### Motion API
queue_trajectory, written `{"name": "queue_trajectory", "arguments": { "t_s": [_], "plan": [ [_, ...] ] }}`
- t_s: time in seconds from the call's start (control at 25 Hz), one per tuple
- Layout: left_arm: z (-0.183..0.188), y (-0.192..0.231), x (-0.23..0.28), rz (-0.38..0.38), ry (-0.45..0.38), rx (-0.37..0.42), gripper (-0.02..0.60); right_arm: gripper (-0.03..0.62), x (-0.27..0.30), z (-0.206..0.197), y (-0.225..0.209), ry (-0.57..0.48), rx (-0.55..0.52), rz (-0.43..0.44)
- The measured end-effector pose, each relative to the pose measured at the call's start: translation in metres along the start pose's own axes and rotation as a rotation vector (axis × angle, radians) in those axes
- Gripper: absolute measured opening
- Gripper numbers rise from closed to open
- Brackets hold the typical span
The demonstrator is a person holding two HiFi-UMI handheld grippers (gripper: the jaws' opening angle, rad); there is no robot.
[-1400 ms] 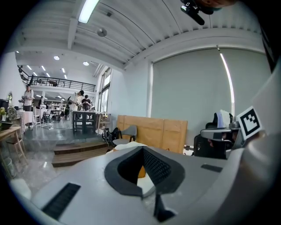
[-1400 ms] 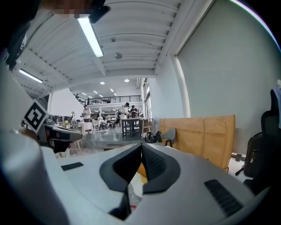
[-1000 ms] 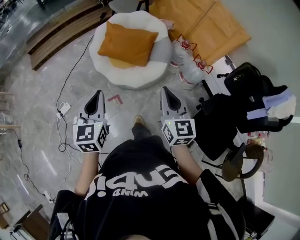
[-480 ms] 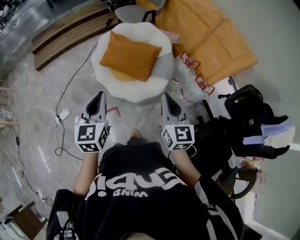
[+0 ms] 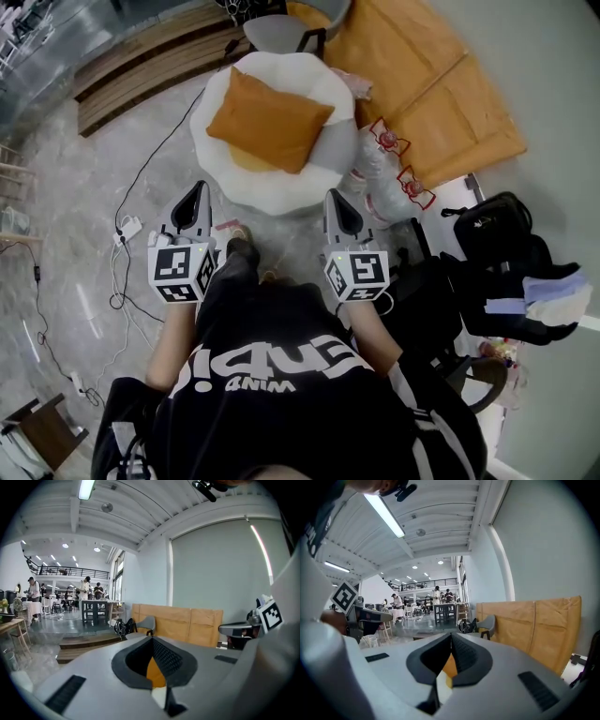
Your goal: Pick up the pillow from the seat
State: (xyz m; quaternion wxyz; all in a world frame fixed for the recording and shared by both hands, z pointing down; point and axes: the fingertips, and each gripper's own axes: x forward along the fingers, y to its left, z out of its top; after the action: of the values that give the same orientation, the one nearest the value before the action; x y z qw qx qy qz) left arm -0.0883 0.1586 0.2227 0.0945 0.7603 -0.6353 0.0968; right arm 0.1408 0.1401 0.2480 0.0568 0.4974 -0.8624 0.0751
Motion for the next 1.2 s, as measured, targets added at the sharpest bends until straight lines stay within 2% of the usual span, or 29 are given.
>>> {"name": "queue_trajectory", "arguments": {
  "t_s": [0.4, 0.6, 0.96, 1.2],
  "plan": [
    [0.011, 0.014, 0.065, -0.052, -0.002, 0.007, 0.008, 0.023, 0.041, -0.003, -0.025, 0.016, 0.013, -0.058],
    [0.020, 0.032, 0.105, -0.074, 0.002, 0.003, 0.008, 0.023, 0.082, 0.001, -0.035, 0.028, 0.016, -0.078],
    [0.045, 0.091, 0.187, -0.106, 0.017, -0.002, 0.008, 0.023, 0.183, 0.032, -0.027, 0.027, 0.011, -0.075],
    [0.062, 0.127, 0.238, -0.148, 0.014, -0.012, 0.008, 0.023, 0.242, 0.051, -0.029, 0.024, 0.000, -0.111]
  ]
}}
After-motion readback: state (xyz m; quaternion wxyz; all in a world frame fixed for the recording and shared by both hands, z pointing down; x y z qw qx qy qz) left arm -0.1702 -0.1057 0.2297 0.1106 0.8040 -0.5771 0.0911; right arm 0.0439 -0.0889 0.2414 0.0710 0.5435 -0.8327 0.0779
